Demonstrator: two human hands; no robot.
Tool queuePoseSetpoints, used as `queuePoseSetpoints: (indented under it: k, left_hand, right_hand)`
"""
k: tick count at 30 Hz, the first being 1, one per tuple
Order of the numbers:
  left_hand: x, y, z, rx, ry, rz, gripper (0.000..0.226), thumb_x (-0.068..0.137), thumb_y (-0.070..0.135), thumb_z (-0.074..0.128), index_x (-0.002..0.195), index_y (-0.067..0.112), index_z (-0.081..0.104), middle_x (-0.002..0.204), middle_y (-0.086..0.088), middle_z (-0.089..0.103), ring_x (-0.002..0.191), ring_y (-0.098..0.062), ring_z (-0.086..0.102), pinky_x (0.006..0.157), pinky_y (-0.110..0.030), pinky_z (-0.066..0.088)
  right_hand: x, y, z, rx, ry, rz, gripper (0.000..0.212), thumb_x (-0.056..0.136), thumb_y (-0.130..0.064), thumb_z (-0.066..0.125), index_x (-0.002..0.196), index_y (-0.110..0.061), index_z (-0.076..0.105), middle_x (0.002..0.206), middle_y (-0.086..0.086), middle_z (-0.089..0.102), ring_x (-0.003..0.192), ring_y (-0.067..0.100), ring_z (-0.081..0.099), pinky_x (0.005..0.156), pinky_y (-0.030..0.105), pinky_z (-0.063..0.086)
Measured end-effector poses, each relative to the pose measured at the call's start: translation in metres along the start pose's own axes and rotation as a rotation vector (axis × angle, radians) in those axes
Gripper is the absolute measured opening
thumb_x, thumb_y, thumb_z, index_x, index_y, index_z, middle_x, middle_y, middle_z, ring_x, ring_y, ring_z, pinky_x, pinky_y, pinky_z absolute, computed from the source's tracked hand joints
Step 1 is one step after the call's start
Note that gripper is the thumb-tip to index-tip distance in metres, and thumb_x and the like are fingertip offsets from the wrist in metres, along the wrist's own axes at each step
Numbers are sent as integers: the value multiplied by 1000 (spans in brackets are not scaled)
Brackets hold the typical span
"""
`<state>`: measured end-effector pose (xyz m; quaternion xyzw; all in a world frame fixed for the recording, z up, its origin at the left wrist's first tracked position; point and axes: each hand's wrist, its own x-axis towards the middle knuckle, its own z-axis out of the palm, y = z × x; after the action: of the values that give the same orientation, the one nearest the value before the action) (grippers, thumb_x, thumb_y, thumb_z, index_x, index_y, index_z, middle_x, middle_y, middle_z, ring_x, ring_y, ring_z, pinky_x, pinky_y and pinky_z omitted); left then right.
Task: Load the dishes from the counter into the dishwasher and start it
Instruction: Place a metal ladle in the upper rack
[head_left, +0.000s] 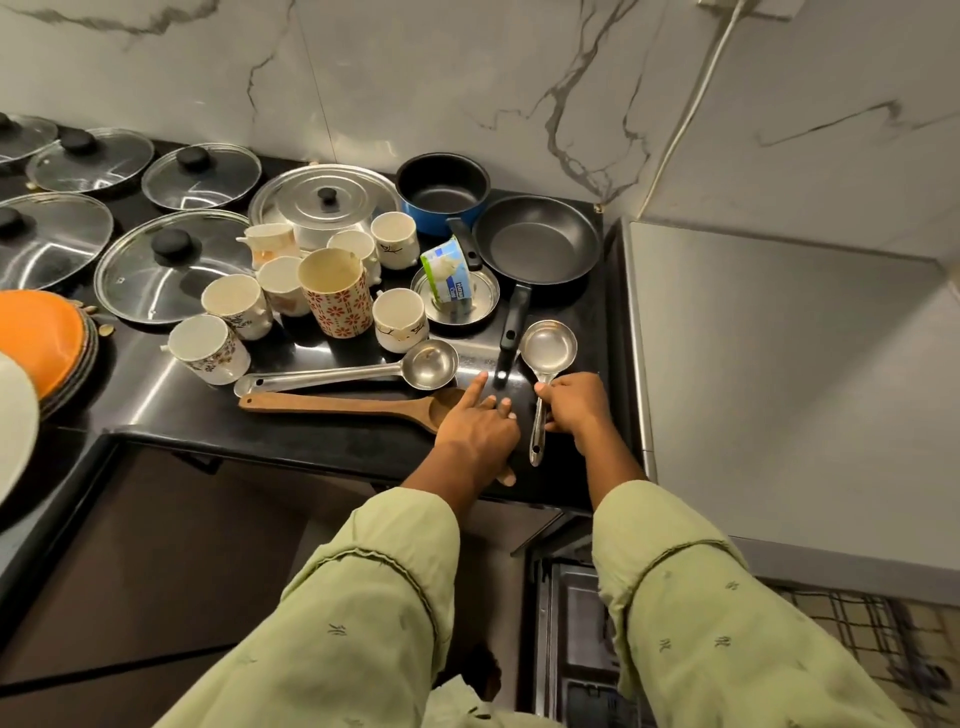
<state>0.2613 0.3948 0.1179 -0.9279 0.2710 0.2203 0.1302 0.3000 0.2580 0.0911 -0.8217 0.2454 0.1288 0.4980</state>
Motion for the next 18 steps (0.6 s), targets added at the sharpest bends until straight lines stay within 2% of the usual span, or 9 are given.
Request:
queuePoseSetpoints:
  k: [5,8,11,13,15,18]
  left_hand:
    - [-2,1,3,-7,-4,18,81,96,49,55,155,6,21,164,-16,14,152,-27,12,122,-45,-8]
    - [-7,4,4,-42,56,53,77,99,40,54,156,4,18,164,-16,14,152,-27,10,124,-41,-1]
    - [-15,15,7,-81,179,118,60,101,23,52,154,5,28,161,-14,26,151,-26,16,123,-38,8]
    - [-21,24,14,-118,247,115,53,101,16,50,151,7,34,156,-13,34,149,-27,23,122,-39,16]
    - [-31,33,25,-172,293,100,50,99,18,53,147,9,40,151,-12,39,144,-28,29,119,-39,22]
    - [-52,45,43,-236,347,119,48,97,21,53,144,13,44,151,-9,38,143,-27,30,118,-40,22]
  right_hand:
    - [-20,10,-8,60,21,-14,32,88,-10,71,59,-7,57,63,11,57,50,18,52,41,23,45]
    - [-40,18,-15,98,71,-14,26,84,-9,74,62,-8,62,66,11,61,57,21,57,49,28,49]
    - [-64,26,-23,140,114,-19,20,83,-7,75,66,-7,64,67,9,62,61,21,58,54,30,50]
    - [-83,31,-27,157,147,-30,11,84,-8,75,76,-4,68,74,10,65,66,21,61,55,29,52]
    - [-102,37,-30,178,185,-35,8,83,-9,76,82,-5,70,80,11,68,71,23,64,59,31,55]
    - [-131,49,-32,189,214,-41,8,82,-11,78,81,-7,71,84,12,72,76,26,69,65,33,59]
